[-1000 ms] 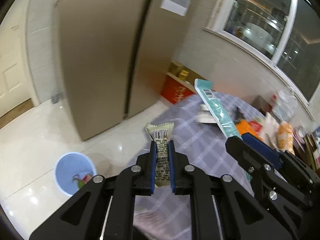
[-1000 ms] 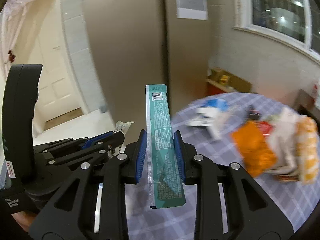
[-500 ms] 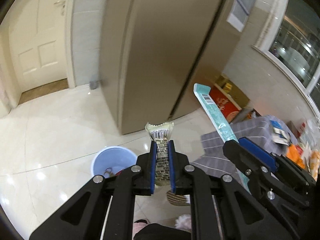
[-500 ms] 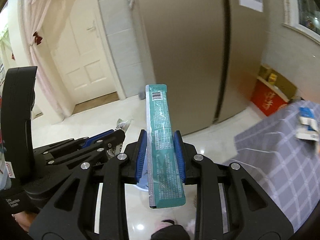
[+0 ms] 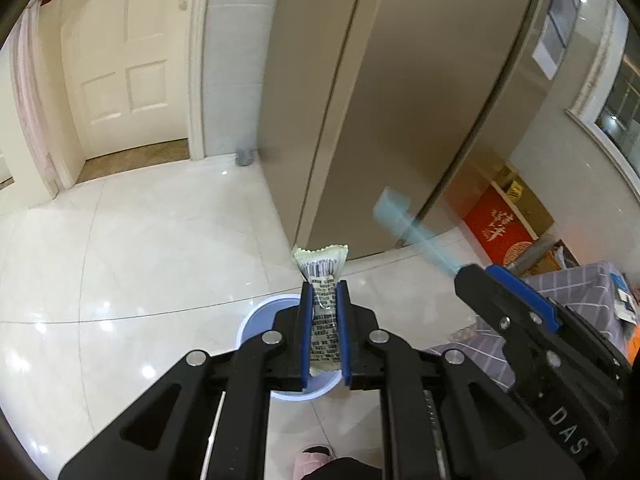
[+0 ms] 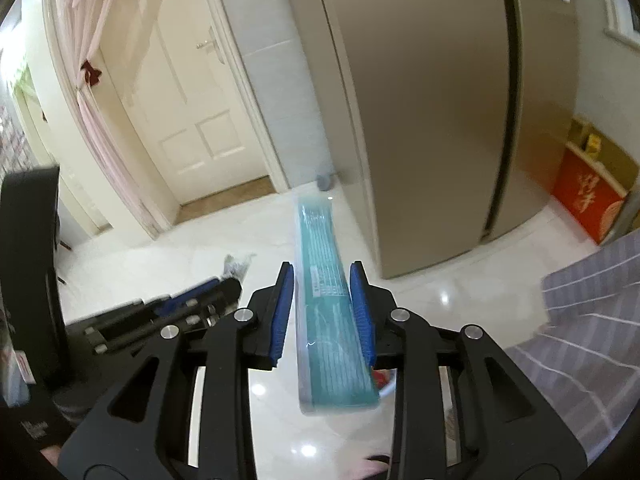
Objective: Collect trash
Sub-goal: 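Carry the teal box and wrapper over the blue bin and open both tools, then move both open tools back to the table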
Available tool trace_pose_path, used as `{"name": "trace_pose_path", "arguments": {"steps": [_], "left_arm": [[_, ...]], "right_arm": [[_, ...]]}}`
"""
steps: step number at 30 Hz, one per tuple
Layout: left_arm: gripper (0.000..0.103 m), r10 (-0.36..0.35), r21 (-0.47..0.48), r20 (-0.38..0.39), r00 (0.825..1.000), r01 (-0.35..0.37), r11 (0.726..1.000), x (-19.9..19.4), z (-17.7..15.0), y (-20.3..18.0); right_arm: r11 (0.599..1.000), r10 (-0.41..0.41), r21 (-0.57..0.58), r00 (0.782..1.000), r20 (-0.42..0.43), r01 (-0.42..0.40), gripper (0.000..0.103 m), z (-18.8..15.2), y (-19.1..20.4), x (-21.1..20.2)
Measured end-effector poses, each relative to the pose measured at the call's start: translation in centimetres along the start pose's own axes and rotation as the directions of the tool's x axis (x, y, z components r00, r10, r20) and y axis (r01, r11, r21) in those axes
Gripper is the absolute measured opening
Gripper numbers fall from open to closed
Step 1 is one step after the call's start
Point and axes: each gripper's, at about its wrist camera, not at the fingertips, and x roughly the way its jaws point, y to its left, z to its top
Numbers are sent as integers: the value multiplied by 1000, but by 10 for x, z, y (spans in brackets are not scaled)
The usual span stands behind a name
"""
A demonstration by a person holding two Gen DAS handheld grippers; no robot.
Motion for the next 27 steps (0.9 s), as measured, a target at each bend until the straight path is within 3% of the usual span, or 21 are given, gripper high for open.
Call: {"name": "trace_pose_path", "arguments": {"steps": [3,27], "left_arm": [[11,15,-8,-10,1000,-15,1000,7,0,8],[11,2,4,-45,999,-1,1000,26,-3,10]], "right_arm": [[1000,-11,15,1000,-17,11,44,-3,-1,12],[997,-74,12,997,-6,74,48,-10,2,9]]}}
